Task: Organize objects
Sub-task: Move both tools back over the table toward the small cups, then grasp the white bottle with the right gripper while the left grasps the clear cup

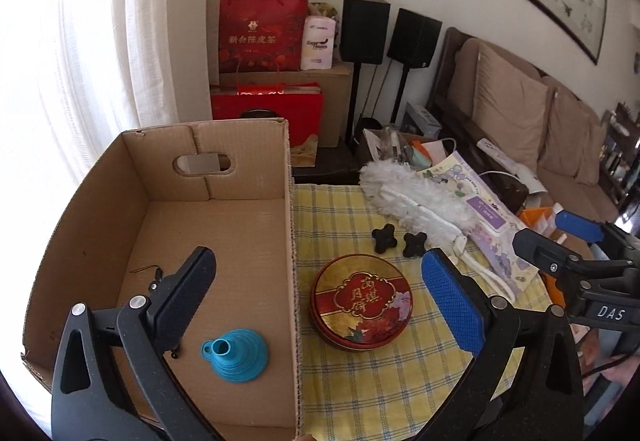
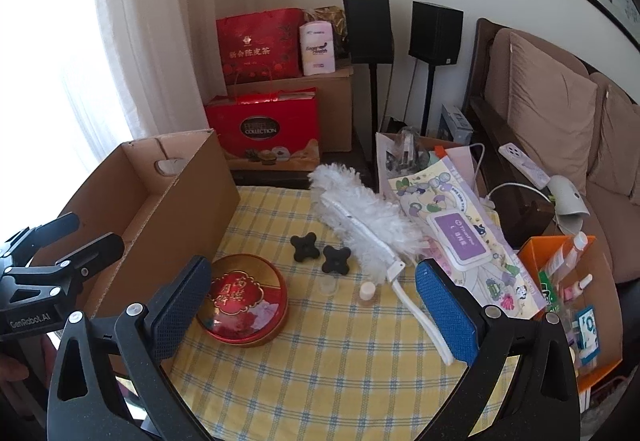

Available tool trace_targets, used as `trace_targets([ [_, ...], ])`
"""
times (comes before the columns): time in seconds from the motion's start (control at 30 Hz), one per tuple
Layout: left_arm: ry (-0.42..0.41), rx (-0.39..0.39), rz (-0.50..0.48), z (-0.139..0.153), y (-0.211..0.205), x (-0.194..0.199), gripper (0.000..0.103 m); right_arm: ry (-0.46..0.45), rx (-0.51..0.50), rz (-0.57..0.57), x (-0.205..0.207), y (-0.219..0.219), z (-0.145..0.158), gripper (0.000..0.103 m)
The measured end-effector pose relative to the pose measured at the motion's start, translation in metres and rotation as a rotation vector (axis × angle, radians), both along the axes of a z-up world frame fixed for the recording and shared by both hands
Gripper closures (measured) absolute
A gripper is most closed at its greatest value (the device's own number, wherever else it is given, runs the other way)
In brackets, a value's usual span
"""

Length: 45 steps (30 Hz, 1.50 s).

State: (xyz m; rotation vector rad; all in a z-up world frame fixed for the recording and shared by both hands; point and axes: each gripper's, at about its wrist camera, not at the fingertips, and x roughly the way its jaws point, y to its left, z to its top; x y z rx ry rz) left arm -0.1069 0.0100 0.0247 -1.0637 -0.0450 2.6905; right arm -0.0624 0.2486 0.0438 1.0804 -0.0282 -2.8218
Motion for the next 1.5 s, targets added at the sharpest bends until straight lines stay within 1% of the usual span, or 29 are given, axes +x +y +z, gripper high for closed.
trace_targets([
  [0.2, -0.003, -0.013, -0.022, -0.003, 0.022, -0.007, 0.000, -0.008, 0.002, -0.027, 0.000, 0.017, -0.005, 0.000],
  [0.27, -0.012, -0.042, -0.031, -0.005, 0.032, -0.011, 0.000, -0.009, 0.008, -0.035, 0.000, 0.021, -0.008, 0.000],
  [0.3, -0.021, -0.044, -0.037, -0.007, 0.035, -0.013, 0.000, -0.010, 0.010, -0.040, -0.001, 0.024, -0.010, 0.000],
  [0.43, -0.062, -0.013, -0.067, -0.018, 0.048, -0.021, 0.000, -0.021, 0.012, -0.060, -0.003, 0.036, -0.021, 0.000],
  [0.53, -0.085, -0.003, -0.088, -0.028, 0.060, -0.025, 0.000, -0.032, 0.016, -0.066, -0.006, 0.044, -0.030, 0.005],
  [0.67, -0.084, -0.008, -0.099, -0.039, 0.076, -0.029, 0.003, -0.067, 0.005, -0.062, -0.013, 0.055, -0.045, 0.017],
  [0.7, -0.089, -0.007, -0.101, -0.041, 0.080, -0.031, 0.004, -0.077, 0.000, -0.061, -0.015, 0.057, -0.049, 0.018],
  [0.8, -0.107, -0.013, -0.105, -0.050, 0.090, -0.039, 0.011, -0.101, -0.017, -0.054, -0.022, 0.061, -0.060, 0.025],
  [0.83, -0.110, -0.022, -0.108, -0.052, 0.094, -0.041, 0.016, -0.108, -0.021, -0.050, -0.024, 0.062, -0.065, 0.028],
  [0.87, -0.116, -0.039, -0.110, -0.056, 0.099, -0.044, 0.019, -0.112, -0.026, -0.046, -0.026, 0.063, -0.068, 0.034],
  [0.9, -0.120, -0.048, -0.113, -0.058, 0.102, -0.047, 0.023, -0.118, -0.033, -0.040, -0.028, 0.063, -0.072, 0.037],
  [0.97, -0.138, -0.053, -0.122, -0.064, 0.108, -0.053, 0.033, -0.139, -0.049, -0.027, -0.033, 0.064, -0.082, 0.047],
  [1.07, -0.180, -0.037, -0.139, -0.074, 0.115, -0.064, 0.038, -0.162, -0.064, -0.012, -0.039, 0.064, -0.096, 0.055],
  [1.13, -0.201, -0.030, -0.149, -0.080, 0.119, -0.070, 0.039, -0.173, -0.075, -0.001, -0.043, 0.063, -0.104, 0.056],
  [1.17, -0.214, -0.023, -0.154, -0.084, 0.120, -0.073, 0.044, -0.176, -0.077, 0.004, -0.044, 0.063, -0.108, 0.056],
  [1.23, -0.240, -0.004, -0.161, -0.091, 0.123, -0.079, 0.049, -0.183, -0.077, 0.017, -0.047, 0.061, -0.113, 0.057],
  [1.3, -0.263, -0.001, -0.164, -0.099, 0.126, -0.084, 0.051, -0.191, -0.077, 0.032, -0.050, 0.059, -0.117, 0.058],
  [1.37, -0.277, -0.002, -0.161, -0.104, 0.128, -0.088, 0.053, -0.200, -0.068, 0.045, -0.053, 0.056, -0.122, 0.063],
  [1.5, -0.290, -0.008, -0.172, -0.109, 0.130, -0.092, 0.054, -0.219, -0.059, 0.060, -0.061, 0.049, -0.132, 0.067],
])
